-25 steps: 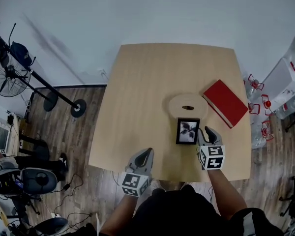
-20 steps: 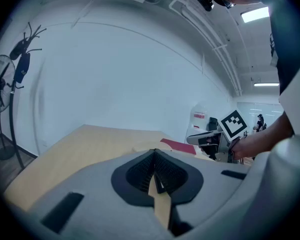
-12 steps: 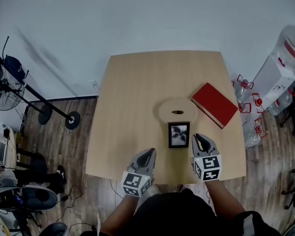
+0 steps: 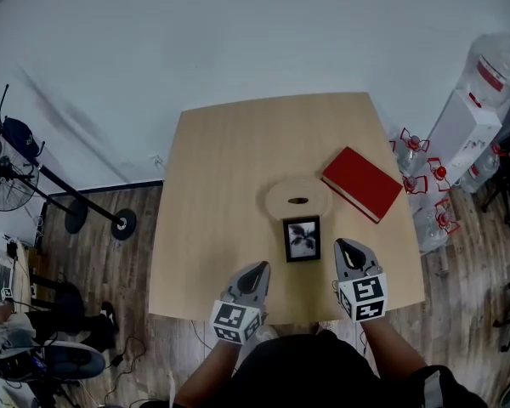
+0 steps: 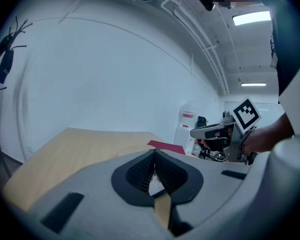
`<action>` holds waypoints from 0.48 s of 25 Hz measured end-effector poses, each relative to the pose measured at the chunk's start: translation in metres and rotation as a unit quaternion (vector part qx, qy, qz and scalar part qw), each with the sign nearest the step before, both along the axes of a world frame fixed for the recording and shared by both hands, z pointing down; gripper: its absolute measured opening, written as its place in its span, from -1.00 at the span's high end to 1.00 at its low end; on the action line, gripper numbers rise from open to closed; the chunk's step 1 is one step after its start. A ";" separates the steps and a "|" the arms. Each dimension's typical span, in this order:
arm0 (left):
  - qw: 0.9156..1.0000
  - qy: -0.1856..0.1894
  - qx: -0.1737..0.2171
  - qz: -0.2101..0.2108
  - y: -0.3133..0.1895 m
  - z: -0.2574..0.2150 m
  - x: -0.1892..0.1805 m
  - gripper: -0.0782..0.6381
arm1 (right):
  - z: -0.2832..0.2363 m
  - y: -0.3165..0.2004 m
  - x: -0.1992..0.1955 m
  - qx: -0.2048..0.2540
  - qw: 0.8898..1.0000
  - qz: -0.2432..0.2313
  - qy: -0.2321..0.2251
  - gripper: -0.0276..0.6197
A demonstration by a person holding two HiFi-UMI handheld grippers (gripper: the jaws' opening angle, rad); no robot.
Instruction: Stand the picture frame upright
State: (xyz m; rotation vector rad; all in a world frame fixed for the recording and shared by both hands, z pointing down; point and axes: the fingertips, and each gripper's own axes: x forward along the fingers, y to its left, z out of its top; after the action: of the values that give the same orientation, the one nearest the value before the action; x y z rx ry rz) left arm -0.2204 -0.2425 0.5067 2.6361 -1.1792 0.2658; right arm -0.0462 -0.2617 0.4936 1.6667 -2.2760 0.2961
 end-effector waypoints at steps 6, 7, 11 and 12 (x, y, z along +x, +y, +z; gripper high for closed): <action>1.000 0.001 0.001 0.006 0.000 0.001 0.012 0.79 | -0.009 -0.002 0.000 0.013 1.000 -0.014 0.020 0.89; 1.000 0.001 0.002 0.006 0.000 0.000 0.012 0.79 | -0.011 -0.003 0.000 0.015 1.000 -0.015 0.022 0.89; 1.000 0.003 0.002 0.005 -0.002 -0.001 0.013 0.79 | -0.015 -0.004 -0.001 0.017 1.000 -0.015 0.020 0.89; 1.000 0.002 0.001 0.004 -0.003 0.000 0.013 0.79 | -0.014 -0.005 0.000 0.015 1.000 -0.014 0.017 0.89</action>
State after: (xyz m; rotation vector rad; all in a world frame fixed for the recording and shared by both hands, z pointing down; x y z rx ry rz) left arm -0.2076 -0.2454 0.5063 2.6427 -1.1688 0.2590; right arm -0.0466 -0.2671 0.4798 1.6398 -2.2892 0.2268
